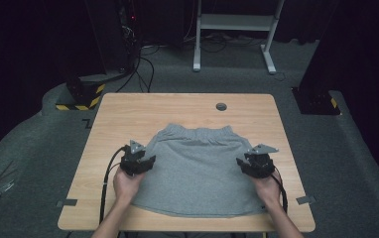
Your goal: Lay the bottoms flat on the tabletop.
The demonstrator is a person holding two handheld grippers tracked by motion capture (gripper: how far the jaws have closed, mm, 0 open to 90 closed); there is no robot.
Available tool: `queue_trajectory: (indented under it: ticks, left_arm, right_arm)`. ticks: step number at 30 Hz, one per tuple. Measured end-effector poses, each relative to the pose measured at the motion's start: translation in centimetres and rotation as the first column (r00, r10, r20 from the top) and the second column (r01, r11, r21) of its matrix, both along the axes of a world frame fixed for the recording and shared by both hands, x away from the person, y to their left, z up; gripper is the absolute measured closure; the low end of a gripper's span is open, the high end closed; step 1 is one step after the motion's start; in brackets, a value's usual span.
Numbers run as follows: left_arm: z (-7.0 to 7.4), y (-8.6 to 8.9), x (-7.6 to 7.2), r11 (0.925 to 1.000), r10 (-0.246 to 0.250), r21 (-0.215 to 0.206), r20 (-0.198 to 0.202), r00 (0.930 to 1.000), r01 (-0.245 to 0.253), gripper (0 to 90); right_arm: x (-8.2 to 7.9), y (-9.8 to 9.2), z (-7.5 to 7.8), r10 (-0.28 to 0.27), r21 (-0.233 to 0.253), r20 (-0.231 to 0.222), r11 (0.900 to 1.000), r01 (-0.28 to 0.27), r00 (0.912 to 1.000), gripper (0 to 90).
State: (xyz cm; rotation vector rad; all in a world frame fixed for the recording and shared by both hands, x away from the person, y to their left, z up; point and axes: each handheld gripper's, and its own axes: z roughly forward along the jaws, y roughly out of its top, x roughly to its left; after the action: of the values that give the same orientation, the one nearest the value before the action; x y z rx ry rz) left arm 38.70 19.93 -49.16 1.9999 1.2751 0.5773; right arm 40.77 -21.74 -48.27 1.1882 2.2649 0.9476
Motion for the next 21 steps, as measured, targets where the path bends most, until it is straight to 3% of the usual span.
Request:
queue_trajectory:
  ticks: [4,5,7,9,11,13,16,19,21]
  left_arm:
    - [-0.4,-1.5,-2.6,0.9964,-0.083,0.018,-0.013,0.9965,0.083,49.2]
    - [-0.4,-1.5,-2.6,0.9964,-0.083,0.018,-0.013,0.9965,0.083,48.7]
    - [-1.4,-2.5,-3.0,0.9929,-0.103,0.056,-0.038,0.994,0.105,48.3]
    - [-2.2,-2.8,-2.9,0.9935,-0.104,0.039,-0.068,0.9923,0.107,49.1]
    - [-2.5,-2.8,-2.9,0.9939,-0.107,0.019,-0.064,0.9922,0.108,51.2]
    - [-2.5,-2.9,-3.4,0.9922,-0.122,0.016,-0.06,0.9907,0.123,66.5]
    - [-2.3,-3.3,-4.2,0.9861,-0.161,0.03,-0.073,0.9842,0.164,83.6]
    - [-2.2,-3.6,-5.0,0.982,-0.185,0.027,-0.07,0.9802,0.187,85.3]
    - [-2.0,-3.7,-5.4,0.982,-0.187,0.015,-0.06,0.9805,0.188,84.5]
  right_arm:
    - [-2.2,1.3,-0.8,0.069,-0.017,-0.007,0.997,-0.069,0.9976,57.9]
    - [-2.4,1.6,-1.1,0.079,-0.02,-0.006,0.997,-0.079,0.9969,57.2]
    - [-2.6,2.2,-1.7,0.091,-0.017,-0.029,0.996,-0.091,0.9954,56.6]
    - [-2.6,2.6,-2.3,0.104,-0.038,-0.043,0.994,-0.106,0.9937,57.6]
    - [-2.6,2.8,-2.6,0.11,-0.052,-0.058,0.992,-0.113,0.9922,59.4]
    - [-3.3,2.8,-3.2,0.127,-0.019,-0.062,0.992,-0.128,0.99,69.6]
    - [-4.5,2.9,-3.2,0.167,-0.038,-0.051,0.985,-0.169,0.9846,80.8]
    - [-5.1,3.4,-2.9,0.193,-0.071,-0.059,0.978,-0.197,0.9794,81.7]
    - [-5.2,3.6,-2.8,0.194,-0.06,-0.059,0.978,-0.198,0.9792,78.2]
